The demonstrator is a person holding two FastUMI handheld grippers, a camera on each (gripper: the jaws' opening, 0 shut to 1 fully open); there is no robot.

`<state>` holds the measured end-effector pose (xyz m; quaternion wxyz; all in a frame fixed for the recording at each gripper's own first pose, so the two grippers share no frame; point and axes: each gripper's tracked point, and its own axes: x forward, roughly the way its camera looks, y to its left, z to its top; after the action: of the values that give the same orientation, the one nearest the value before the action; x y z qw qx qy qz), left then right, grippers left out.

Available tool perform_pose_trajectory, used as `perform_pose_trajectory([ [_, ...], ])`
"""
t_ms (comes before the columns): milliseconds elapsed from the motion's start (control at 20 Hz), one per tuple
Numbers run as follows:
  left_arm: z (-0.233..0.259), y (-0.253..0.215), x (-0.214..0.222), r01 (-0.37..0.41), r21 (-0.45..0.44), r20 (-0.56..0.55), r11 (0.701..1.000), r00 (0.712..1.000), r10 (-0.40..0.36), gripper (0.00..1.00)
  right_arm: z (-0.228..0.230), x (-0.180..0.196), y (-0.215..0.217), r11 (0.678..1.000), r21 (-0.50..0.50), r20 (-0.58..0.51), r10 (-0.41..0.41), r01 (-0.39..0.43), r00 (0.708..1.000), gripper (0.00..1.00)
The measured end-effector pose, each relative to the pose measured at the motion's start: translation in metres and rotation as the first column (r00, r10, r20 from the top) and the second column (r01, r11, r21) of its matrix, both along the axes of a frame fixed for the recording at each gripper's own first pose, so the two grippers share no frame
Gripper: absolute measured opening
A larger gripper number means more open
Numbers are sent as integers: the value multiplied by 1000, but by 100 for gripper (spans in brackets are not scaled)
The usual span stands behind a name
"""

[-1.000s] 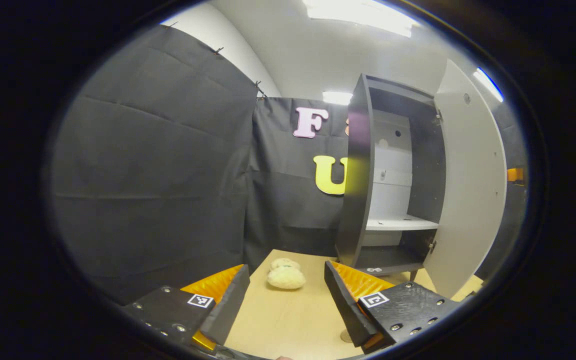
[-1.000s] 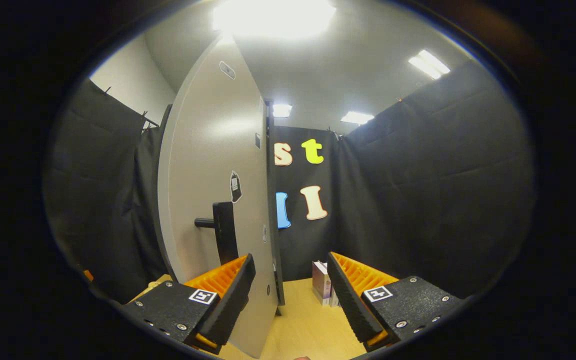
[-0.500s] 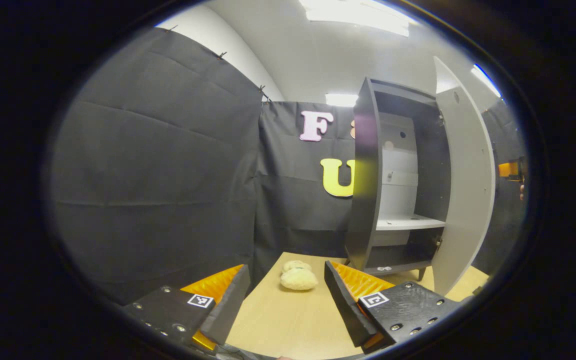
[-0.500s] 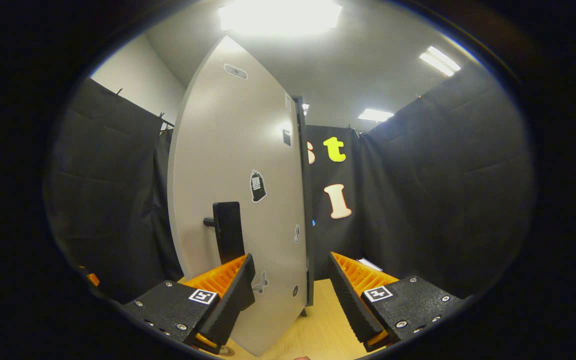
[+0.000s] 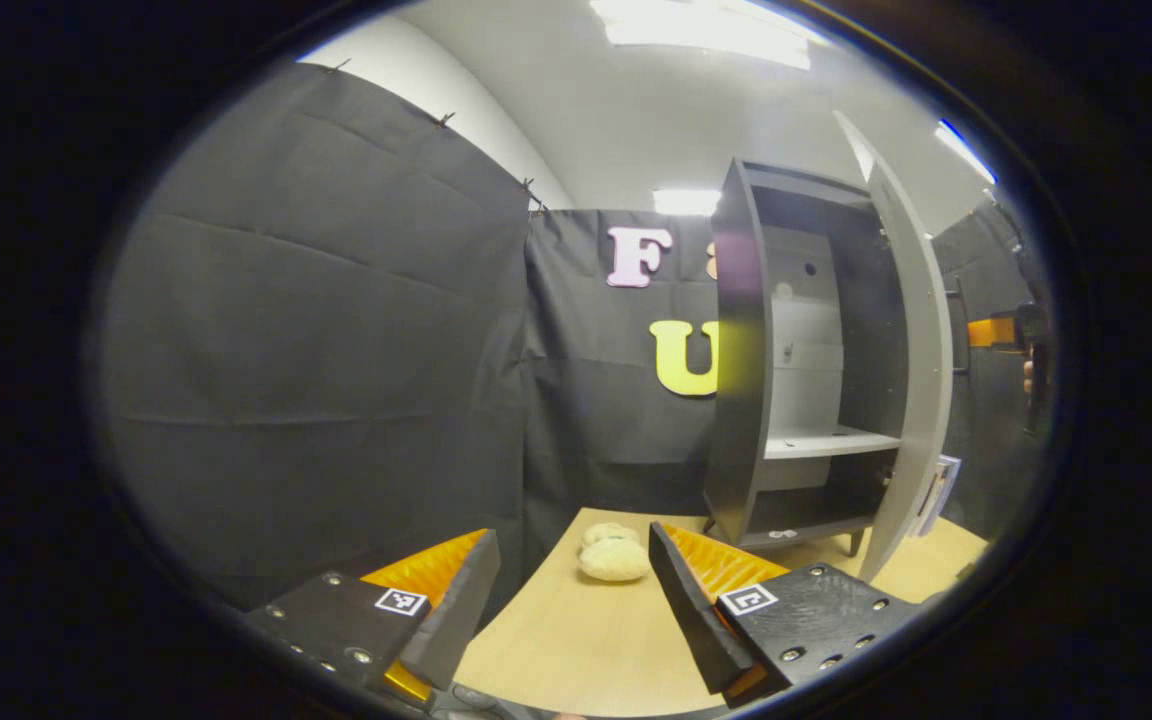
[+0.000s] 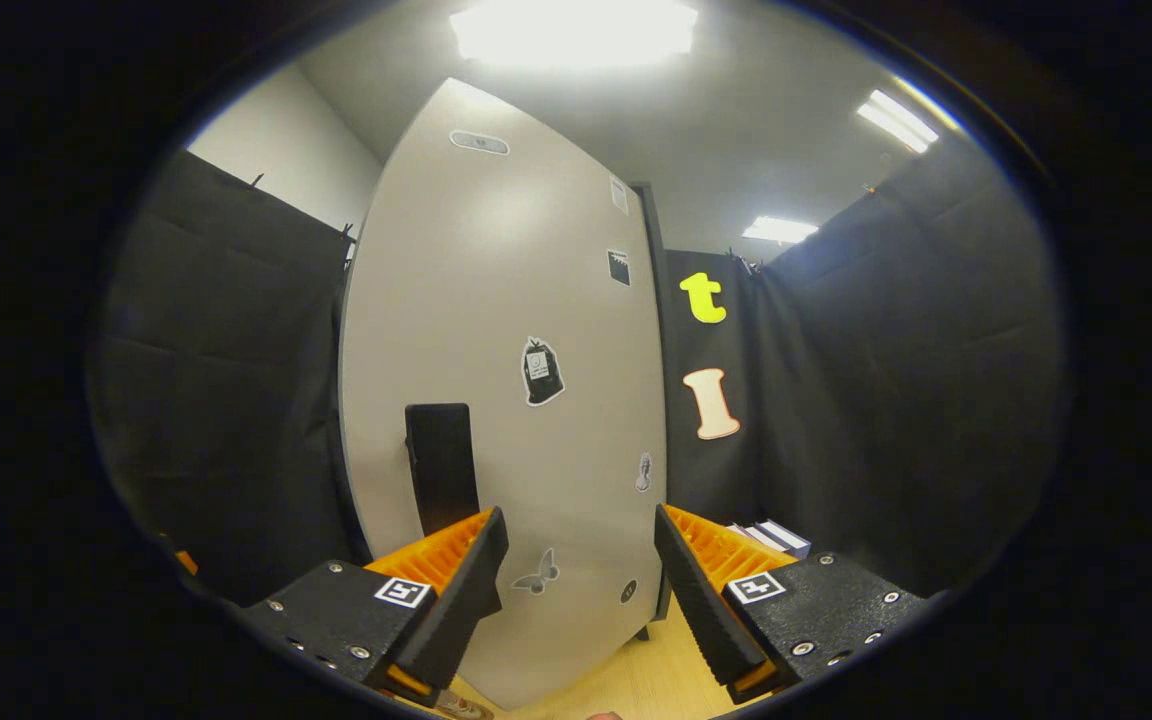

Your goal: Open the cabinet door with the right hand, grasp the bottle in the cabinet with the left hand and place it on the coaster, then close the cabinet door with the right hand.

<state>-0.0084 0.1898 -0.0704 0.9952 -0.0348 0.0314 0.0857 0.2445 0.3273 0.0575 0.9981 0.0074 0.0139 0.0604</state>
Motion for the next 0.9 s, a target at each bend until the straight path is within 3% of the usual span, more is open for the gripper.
perform_pose_trajectory([
  [550, -3, 20, -18, -65, 35, -13, 997, 998, 66, 90, -12, 54, 40, 995, -17, -12, 94, -94, 996, 93],
  [900, -2, 14, -13, -52, 42, -3, 998, 999, 53, 88, -28, 47, 42, 995, -33, -35, 98, -99, 995, 93],
])
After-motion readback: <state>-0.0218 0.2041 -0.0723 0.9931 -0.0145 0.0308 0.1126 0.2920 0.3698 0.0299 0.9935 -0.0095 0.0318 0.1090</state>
